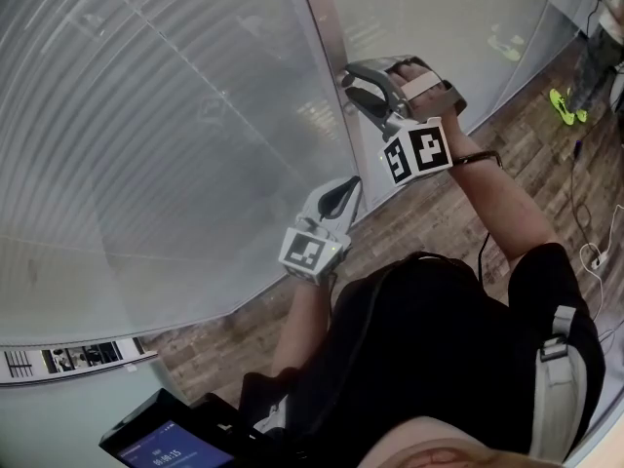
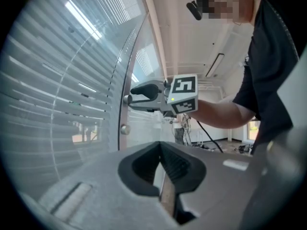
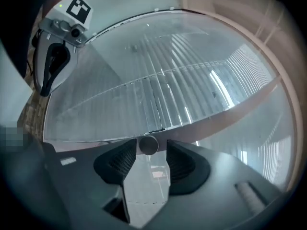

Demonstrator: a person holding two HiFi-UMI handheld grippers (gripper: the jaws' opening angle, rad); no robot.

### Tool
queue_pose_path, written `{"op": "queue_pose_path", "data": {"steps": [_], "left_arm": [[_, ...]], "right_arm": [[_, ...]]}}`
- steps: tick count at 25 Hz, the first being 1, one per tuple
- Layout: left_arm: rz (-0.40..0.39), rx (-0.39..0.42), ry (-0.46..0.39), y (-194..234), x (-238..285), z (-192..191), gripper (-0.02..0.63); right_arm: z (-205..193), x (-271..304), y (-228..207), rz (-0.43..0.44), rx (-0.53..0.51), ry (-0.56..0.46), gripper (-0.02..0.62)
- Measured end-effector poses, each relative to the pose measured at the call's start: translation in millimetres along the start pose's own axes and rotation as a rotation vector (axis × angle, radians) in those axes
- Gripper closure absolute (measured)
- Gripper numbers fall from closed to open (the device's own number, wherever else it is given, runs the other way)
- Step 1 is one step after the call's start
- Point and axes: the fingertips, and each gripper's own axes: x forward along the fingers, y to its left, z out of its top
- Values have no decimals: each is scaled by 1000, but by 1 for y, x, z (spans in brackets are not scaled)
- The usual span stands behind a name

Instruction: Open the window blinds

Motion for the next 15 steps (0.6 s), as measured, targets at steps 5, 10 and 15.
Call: {"op": "queue_pose_path", "data": {"steps": [5, 10, 15], "left_arm": [[-1, 2, 6, -1, 1, 3, 603], [-5, 5, 0, -1, 1, 5, 603], [6, -13, 0, -1, -3, 3, 603]], "right_arm": [[3, 2, 3, 5, -72, 13, 413], [2, 7, 5, -6, -117, 32, 462], [0, 5, 6, -17, -118, 50, 466]]}}
